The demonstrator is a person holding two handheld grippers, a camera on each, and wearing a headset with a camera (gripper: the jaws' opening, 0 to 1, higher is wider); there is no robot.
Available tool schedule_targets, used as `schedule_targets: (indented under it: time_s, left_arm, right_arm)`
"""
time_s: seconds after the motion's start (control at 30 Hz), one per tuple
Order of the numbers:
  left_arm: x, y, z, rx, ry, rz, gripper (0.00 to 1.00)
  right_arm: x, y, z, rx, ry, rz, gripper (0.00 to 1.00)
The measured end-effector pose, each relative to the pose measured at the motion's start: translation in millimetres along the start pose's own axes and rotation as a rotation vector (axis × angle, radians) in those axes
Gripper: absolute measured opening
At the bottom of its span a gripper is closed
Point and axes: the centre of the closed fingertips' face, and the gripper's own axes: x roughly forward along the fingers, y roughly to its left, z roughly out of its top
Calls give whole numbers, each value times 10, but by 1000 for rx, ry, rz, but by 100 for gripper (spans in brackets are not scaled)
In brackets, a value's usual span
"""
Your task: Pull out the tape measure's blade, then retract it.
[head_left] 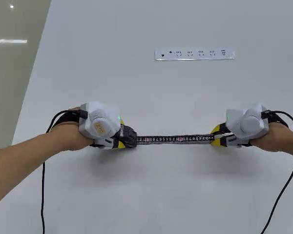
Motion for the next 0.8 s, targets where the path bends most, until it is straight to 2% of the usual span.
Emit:
schedule_targets:
  time_s: [0.8]
  left_arm:
    - [-5, 1, 10, -17, -22, 11, 35]
  right_arm:
    - [4, -25, 9, -6, 26, -18, 16]
